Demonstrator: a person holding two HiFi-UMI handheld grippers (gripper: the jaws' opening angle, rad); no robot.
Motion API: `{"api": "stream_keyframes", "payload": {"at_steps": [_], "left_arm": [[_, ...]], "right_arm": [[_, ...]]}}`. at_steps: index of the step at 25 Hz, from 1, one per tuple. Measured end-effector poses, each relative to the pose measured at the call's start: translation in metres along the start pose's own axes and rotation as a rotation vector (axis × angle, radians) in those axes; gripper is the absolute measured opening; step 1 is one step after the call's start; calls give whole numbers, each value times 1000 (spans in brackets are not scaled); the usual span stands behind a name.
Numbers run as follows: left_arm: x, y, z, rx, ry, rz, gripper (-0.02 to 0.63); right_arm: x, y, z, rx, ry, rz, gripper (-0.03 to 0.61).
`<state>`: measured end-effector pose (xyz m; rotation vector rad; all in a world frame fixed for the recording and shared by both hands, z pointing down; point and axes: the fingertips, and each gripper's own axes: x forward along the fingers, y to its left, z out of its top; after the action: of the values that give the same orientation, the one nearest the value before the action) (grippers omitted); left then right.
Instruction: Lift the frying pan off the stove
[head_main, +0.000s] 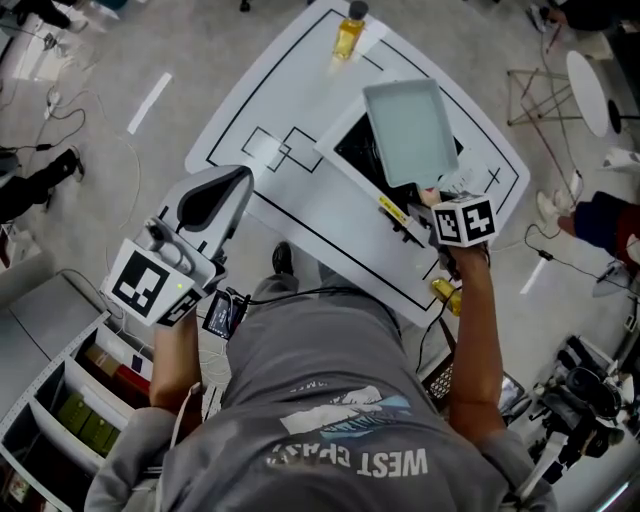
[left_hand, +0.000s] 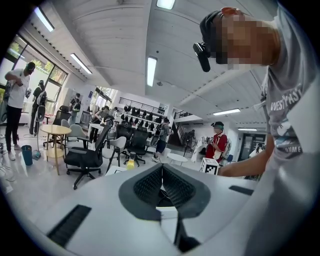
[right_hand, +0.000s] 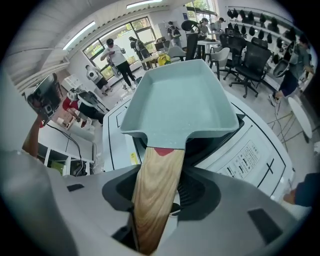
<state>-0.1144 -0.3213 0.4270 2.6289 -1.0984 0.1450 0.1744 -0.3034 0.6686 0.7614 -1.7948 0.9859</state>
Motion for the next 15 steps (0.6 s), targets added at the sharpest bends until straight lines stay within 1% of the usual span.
{"api": "stream_keyframes", "payload": {"at_steps": [3, 9, 15], "left_arm": [[-4, -1, 2, 5, -2, 4, -2], [-14, -4, 6, 18, -7, 8, -2], [-21, -9, 9, 29, -13, 4, -2]], "right_arm": [[-1, 1, -1, 41, -33, 12, 172], [-2, 4, -2, 36, -62, 1, 161], [-8, 7, -14, 71, -83, -1, 161]]}}
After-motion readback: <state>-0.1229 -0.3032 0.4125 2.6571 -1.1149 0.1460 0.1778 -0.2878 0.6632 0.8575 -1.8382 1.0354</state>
